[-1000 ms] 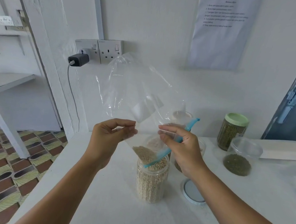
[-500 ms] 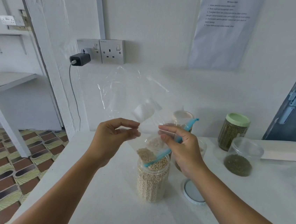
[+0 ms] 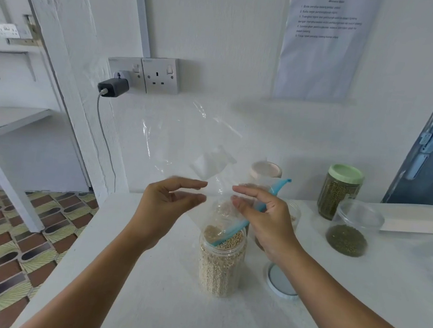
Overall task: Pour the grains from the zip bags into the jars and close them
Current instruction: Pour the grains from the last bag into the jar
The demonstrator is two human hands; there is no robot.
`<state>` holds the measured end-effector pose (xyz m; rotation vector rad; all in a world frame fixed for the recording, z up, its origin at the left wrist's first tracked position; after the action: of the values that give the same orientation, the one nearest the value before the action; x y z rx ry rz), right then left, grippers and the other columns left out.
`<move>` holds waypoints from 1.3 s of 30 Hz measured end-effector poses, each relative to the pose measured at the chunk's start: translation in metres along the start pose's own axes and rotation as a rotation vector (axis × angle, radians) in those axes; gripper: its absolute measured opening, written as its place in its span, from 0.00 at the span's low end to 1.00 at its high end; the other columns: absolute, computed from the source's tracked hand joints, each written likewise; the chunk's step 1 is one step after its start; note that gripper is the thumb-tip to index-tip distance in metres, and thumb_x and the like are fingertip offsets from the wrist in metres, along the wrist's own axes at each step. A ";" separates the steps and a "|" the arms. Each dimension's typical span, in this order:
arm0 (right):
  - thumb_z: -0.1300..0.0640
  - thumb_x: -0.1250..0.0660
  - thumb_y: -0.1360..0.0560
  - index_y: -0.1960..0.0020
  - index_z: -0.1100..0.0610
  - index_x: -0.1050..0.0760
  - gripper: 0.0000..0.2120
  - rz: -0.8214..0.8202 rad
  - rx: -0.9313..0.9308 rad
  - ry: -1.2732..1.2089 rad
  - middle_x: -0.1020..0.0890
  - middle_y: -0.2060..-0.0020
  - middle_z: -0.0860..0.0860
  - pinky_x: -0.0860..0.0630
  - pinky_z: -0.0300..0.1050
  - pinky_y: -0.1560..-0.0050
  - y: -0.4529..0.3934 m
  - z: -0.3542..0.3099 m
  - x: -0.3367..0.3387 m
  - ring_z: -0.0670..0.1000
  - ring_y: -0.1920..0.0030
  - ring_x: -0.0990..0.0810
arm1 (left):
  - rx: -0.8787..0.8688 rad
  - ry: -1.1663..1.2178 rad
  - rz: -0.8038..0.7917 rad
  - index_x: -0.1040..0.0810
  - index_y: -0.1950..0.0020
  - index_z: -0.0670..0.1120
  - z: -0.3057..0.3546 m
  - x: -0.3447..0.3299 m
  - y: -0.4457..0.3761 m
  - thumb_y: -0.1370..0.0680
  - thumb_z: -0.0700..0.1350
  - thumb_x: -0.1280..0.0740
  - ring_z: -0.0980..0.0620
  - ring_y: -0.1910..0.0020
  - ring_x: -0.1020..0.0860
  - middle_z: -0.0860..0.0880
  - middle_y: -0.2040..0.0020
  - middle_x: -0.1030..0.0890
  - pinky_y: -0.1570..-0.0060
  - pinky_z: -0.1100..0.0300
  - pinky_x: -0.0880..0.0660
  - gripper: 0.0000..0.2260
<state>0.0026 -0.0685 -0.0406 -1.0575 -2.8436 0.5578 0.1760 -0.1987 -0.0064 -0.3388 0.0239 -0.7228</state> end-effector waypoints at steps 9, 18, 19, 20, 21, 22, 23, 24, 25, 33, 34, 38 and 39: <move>0.58 0.24 0.24 0.49 0.40 0.12 0.12 0.007 0.002 0.019 0.17 0.42 0.37 0.22 0.49 0.32 -0.002 -0.002 -0.001 0.41 0.35 0.22 | -0.040 -0.083 -0.049 0.13 0.47 0.45 0.006 -0.004 -0.005 0.23 0.31 0.28 0.46 0.55 0.13 0.44 0.57 0.12 0.48 0.59 0.17 0.11; 0.64 0.27 0.22 0.50 0.46 0.11 0.13 0.008 0.009 -0.036 0.15 0.44 0.40 0.20 0.40 0.40 -0.003 -0.003 -0.002 0.43 0.38 0.19 | -0.172 -0.210 -0.028 0.11 0.52 0.47 0.008 -0.004 -0.008 0.23 0.29 0.29 0.48 0.53 0.15 0.48 0.56 0.16 0.46 0.57 0.19 0.14; 0.66 0.29 0.21 0.49 0.48 0.12 0.14 -0.004 0.001 -0.059 0.15 0.44 0.40 0.20 0.39 0.41 -0.002 -0.003 -0.003 0.44 0.39 0.18 | -0.185 -0.238 -0.036 0.11 0.52 0.47 0.007 -0.004 -0.007 0.23 0.28 0.29 0.47 0.53 0.15 0.49 0.56 0.16 0.45 0.56 0.19 0.15; 0.68 0.31 0.20 0.49 0.50 0.12 0.15 -0.017 -0.005 -0.085 0.15 0.45 0.40 0.19 0.38 0.41 0.000 -0.003 -0.005 0.46 0.40 0.16 | -0.192 -0.254 -0.038 0.12 0.52 0.47 0.007 -0.005 -0.007 0.23 0.28 0.30 0.48 0.52 0.16 0.50 0.56 0.16 0.45 0.56 0.19 0.15; 0.69 0.33 0.19 0.49 0.51 0.12 0.16 -0.023 -0.006 -0.104 0.15 0.45 0.41 0.19 0.38 0.41 0.000 -0.002 -0.006 0.48 0.41 0.15 | -0.194 -0.261 -0.031 0.12 0.52 0.47 0.007 -0.004 -0.006 0.23 0.28 0.30 0.48 0.52 0.16 0.50 0.56 0.16 0.45 0.56 0.19 0.15; 0.70 0.34 0.19 0.49 0.51 0.12 0.17 -0.021 -0.003 -0.113 0.15 0.44 0.41 0.19 0.39 0.41 0.000 -0.003 -0.006 0.49 0.42 0.14 | -0.191 -0.260 -0.017 0.12 0.53 0.47 0.007 -0.003 -0.006 0.23 0.28 0.29 0.50 0.53 0.16 0.50 0.56 0.16 0.46 0.58 0.19 0.14; 0.70 0.33 0.19 0.49 0.51 0.12 0.17 -0.013 -0.001 -0.118 0.15 0.43 0.43 0.19 0.40 0.41 -0.001 -0.004 -0.005 0.50 0.42 0.14 | -0.185 -0.259 0.006 0.12 0.53 0.46 0.007 -0.002 -0.006 0.24 0.28 0.28 0.51 0.53 0.16 0.50 0.57 0.16 0.47 0.60 0.20 0.14; 0.69 0.33 0.20 0.49 0.51 0.12 0.16 -0.006 -0.001 -0.124 0.15 0.43 0.44 0.19 0.40 0.41 -0.002 -0.004 -0.004 0.49 0.42 0.14 | -0.176 -0.257 0.032 0.11 0.54 0.46 0.007 0.000 -0.006 0.24 0.29 0.28 0.53 0.54 0.16 0.50 0.57 0.16 0.48 0.63 0.21 0.13; 0.69 0.31 0.20 0.48 0.51 0.12 0.15 0.001 0.000 -0.123 0.15 0.42 0.45 0.19 0.41 0.40 -0.003 -0.004 -0.003 0.48 0.42 0.15 | -0.169 -0.254 0.054 0.11 0.55 0.47 0.007 0.002 -0.006 0.24 0.29 0.27 0.53 0.55 0.16 0.49 0.57 0.16 0.49 0.64 0.21 0.13; 0.64 0.24 0.25 0.49 0.48 0.12 0.12 0.053 0.013 -0.112 0.15 0.42 0.43 0.21 0.36 0.40 -0.008 -0.007 0.003 0.40 0.38 0.19 | -0.208 -0.195 0.020 0.12 0.54 0.45 0.018 -0.001 -0.008 0.24 0.30 0.27 0.52 0.52 0.16 0.51 0.56 0.15 0.47 0.62 0.21 0.11; 0.63 0.23 0.25 0.47 0.48 0.12 0.11 0.050 0.004 -0.117 0.15 0.41 0.43 0.22 0.35 0.41 -0.007 -0.007 0.003 0.39 0.39 0.19 | -0.212 -0.187 0.011 0.12 0.54 0.45 0.018 -0.002 -0.008 0.24 0.31 0.26 0.52 0.52 0.16 0.50 0.55 0.14 0.46 0.62 0.21 0.10; 0.63 0.22 0.27 0.40 0.48 0.14 0.18 -0.063 -0.070 -0.112 0.20 0.33 0.46 0.18 0.42 0.41 -0.001 0.003 -0.005 0.45 0.40 0.16 | -0.199 -0.187 0.029 0.12 0.56 0.47 0.014 -0.004 -0.008 0.25 0.29 0.26 0.56 0.54 0.17 0.52 0.57 0.15 0.49 0.64 0.22 0.12; 0.64 0.22 0.27 0.39 0.47 0.14 0.19 -0.086 -0.080 -0.091 0.21 0.33 0.46 0.18 0.45 0.40 0.000 0.005 -0.007 0.47 0.40 0.15 | -0.194 -0.184 0.028 0.12 0.56 0.48 0.011 -0.006 -0.008 0.25 0.29 0.26 0.56 0.54 0.17 0.51 0.57 0.16 0.49 0.64 0.22 0.13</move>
<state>0.0067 -0.0743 -0.0451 -0.9389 -2.9975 0.5016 0.1681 -0.1974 0.0066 -0.5885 -0.0757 -0.6603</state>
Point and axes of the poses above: each hand's wrist, its own y-axis away from the middle knuckle, its own x-axis out of the back of the hand, z = x × y, the point moved 8 cm from there along -y, towards the middle knuckle
